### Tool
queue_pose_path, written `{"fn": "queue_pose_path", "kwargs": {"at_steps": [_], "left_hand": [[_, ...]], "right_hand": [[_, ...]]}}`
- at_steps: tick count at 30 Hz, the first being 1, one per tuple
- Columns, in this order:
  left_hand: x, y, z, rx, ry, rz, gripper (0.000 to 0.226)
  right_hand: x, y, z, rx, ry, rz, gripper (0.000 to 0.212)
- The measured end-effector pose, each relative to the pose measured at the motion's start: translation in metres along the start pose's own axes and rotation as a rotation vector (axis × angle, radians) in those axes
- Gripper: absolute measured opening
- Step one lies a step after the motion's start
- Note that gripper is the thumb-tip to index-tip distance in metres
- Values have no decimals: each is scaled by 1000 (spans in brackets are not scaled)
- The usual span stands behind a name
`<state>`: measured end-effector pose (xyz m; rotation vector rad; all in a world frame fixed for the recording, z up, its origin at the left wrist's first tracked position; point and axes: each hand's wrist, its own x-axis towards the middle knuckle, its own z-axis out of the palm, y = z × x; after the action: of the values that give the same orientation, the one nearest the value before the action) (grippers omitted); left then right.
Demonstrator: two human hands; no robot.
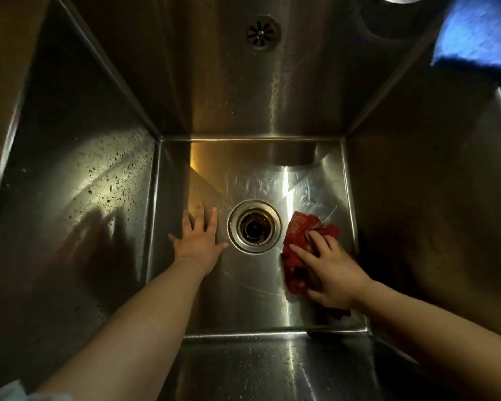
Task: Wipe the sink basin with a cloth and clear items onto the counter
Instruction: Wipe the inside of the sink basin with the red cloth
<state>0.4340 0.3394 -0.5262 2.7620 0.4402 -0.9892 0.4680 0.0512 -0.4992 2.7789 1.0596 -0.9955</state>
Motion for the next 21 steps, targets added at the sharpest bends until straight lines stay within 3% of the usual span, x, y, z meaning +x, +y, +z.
{"fn": "queue_pose_path", "kwargs": {"at_steps": [5,11,17,21], "left_hand": [[0,-3,2,4,6,8,83],[2,-9,1,34,4,25,83],[1,-14,-19,-122,29,-38,77],[10,-4,-34,-130,84,31,69]], "right_hand": [[30,-8,-15,115,133,47,77],[96,-34,-37,360,387,290,70],[104,-40,-44,590,476,171,65],[95,-23,-46,652,663,290,43]]}}
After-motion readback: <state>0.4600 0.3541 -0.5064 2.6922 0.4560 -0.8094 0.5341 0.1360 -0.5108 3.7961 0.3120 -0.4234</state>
